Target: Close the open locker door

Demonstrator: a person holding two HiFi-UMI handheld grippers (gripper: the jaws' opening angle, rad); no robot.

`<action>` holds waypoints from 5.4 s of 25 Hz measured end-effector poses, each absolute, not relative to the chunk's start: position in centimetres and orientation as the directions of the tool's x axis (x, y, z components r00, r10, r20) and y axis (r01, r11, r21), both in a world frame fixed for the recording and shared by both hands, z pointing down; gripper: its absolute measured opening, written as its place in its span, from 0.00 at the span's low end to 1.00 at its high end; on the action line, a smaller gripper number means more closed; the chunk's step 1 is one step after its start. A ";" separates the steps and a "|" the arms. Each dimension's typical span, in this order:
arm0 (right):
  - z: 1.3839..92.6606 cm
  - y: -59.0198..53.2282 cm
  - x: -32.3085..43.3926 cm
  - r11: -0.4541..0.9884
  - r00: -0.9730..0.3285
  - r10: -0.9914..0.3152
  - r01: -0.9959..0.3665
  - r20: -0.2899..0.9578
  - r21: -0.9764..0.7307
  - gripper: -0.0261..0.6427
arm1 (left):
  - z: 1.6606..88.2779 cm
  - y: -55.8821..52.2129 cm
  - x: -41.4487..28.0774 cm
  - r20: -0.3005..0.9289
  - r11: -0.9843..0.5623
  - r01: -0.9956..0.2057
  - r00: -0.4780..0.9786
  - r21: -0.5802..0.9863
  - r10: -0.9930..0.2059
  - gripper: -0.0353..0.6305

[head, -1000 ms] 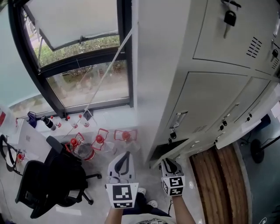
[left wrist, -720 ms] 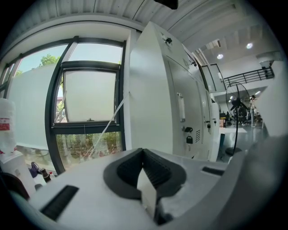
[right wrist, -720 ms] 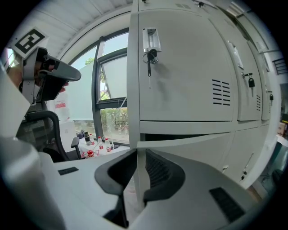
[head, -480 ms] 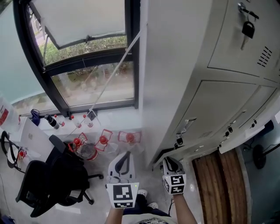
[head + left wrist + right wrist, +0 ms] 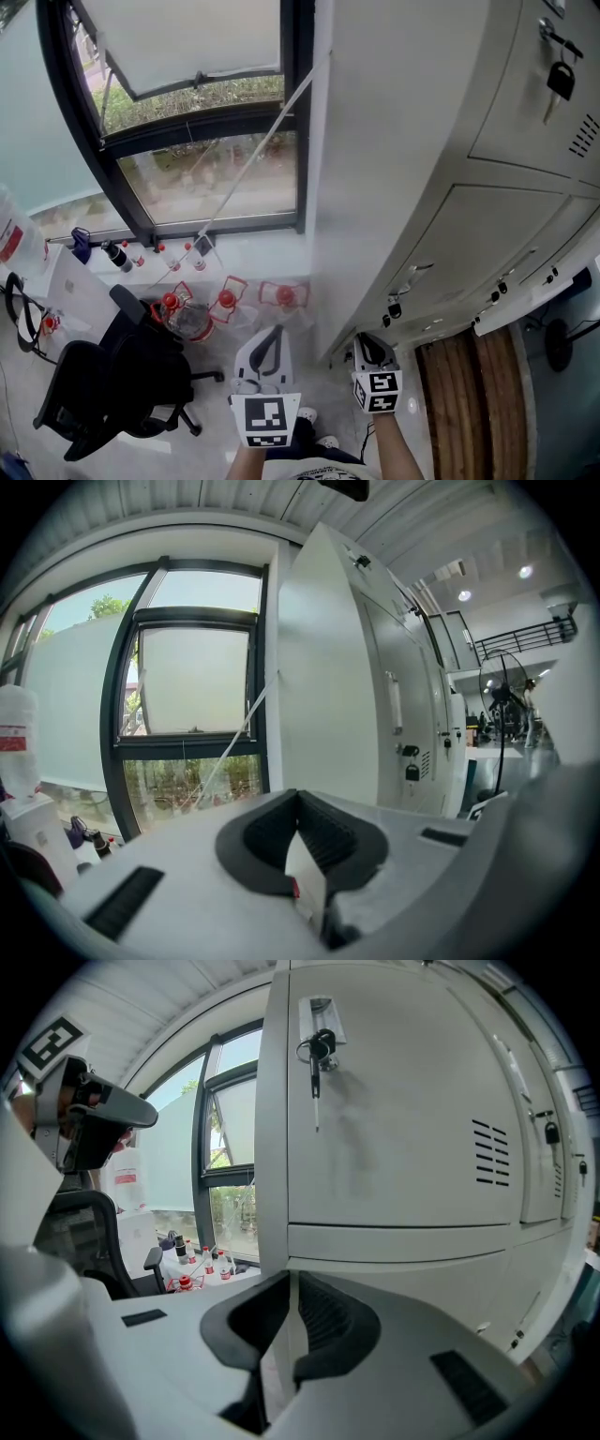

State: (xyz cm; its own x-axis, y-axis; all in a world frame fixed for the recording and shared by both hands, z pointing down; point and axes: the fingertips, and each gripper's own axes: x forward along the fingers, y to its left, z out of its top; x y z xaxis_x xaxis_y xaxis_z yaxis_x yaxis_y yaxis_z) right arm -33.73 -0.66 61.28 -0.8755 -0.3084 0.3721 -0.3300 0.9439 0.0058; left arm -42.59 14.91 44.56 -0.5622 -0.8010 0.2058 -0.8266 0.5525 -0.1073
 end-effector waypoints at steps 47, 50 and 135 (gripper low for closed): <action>51.1 -4.7 -22.8 0.815 -0.801 -0.572 -0.580 0.174 0.007 0.23 | 41.6 11.2 -36.5 0.136 0.412 -0.903 -0.426 -0.118 -0.894 0.06; 48.5 -5.7 -18.8 0.770 -0.763 -0.634 -0.637 0.124 0.016 0.30 | 41.1 9.4 -34.1 0.125 0.360 -0.925 -0.374 -0.121 -0.919 0.06; 12.0 -64.6 31.5 0.471 -0.465 -0.730 -0.873 -0.501 0.124 0.41 | 28.0 -53.4 9.4 -0.070 -0.030 -0.984 0.043 -0.173 -0.997 0.06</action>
